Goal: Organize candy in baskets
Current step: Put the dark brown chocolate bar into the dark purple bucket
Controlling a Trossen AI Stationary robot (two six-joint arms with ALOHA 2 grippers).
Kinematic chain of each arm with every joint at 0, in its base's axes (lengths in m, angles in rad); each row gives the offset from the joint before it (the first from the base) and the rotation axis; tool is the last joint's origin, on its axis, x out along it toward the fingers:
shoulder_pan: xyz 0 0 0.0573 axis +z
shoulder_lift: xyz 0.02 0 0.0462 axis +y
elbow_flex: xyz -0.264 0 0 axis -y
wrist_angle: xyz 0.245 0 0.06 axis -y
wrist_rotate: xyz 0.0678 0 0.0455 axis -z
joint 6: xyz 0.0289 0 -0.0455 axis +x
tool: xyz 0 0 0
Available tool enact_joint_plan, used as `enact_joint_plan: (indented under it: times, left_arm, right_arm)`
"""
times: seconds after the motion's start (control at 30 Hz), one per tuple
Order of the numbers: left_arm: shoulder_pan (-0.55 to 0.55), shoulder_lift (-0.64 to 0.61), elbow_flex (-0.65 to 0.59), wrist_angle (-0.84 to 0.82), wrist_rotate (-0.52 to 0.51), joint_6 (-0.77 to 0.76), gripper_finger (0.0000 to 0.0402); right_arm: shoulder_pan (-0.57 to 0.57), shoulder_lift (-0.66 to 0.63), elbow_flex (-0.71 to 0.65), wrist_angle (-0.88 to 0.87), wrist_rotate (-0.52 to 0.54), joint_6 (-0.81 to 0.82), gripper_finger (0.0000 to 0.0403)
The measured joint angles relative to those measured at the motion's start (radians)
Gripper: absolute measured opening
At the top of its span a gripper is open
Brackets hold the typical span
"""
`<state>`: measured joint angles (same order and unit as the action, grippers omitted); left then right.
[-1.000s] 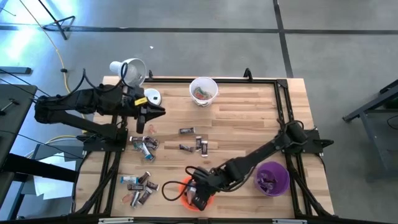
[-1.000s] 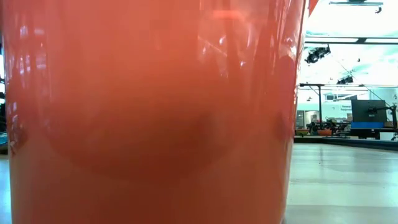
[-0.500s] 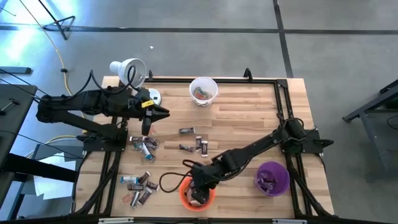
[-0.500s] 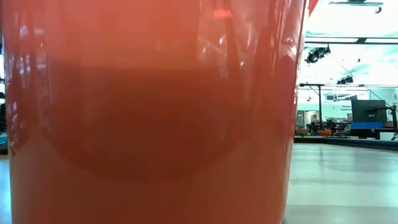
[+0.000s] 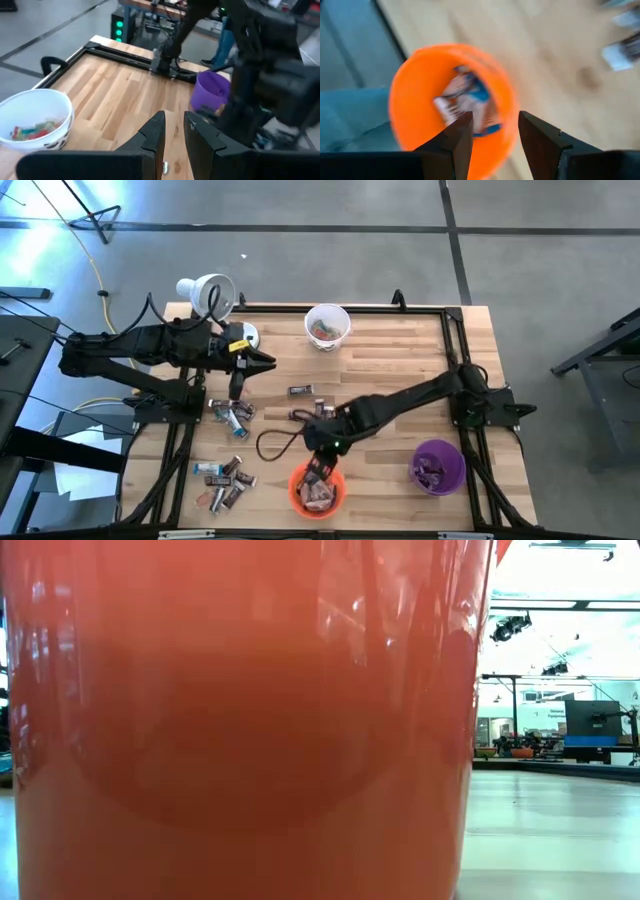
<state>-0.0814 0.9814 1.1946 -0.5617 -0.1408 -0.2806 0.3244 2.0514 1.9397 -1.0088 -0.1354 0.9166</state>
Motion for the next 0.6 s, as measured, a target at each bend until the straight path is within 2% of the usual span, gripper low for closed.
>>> enact_joint_plan:
  times: [0.23, 0.4, 0.6]
  left_arm:
    - [0.000, 0.002, 0.000, -0.002, 0.035, 0.059, 0.0055]
    - [0.003, 0.002, 0.000, -0.002, 0.023, 0.096, 0.0055]
    - [0.023, 0.002, 0.000, -0.002, -0.003, 0.168, 0.0055]
  right_arm:
    - [-0.025, -0.002, 0.067, -0.177, 0.139, 0.029, 0.0151]
    - [-0.058, -0.002, 0.067, -0.247, 0.138, 0.135, 0.0151]
    - [-0.113, -0.002, 0.067, -0.259, 0.126, 0.065, 0.0151]
